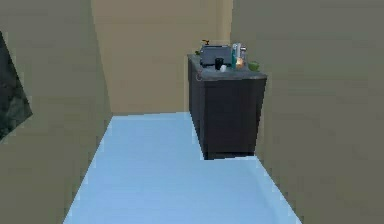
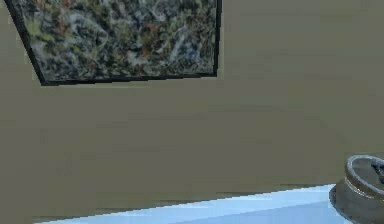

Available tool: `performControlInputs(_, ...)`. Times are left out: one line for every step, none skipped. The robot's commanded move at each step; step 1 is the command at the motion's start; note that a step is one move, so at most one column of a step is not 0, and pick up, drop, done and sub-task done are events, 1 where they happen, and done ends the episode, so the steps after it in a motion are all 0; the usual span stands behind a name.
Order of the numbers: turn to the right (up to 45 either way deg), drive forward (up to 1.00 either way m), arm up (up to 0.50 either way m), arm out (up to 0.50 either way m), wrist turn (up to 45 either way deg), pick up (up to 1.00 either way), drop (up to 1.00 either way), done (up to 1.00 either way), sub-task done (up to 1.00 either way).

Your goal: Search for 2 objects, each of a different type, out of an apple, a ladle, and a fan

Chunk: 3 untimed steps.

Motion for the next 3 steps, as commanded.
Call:
performControlInputs(0.0,1.00,0.00,0.00,0.0,0.00,0.00,0.00,0.00)
performControlInputs(0.0,0.35,0.00,0.00,0.0,0.00,0.00,0.00,0.00)
performControlInputs(39.0,0.00,0.00,0.00,0.0,0.00,0.00,0.00,0.00)
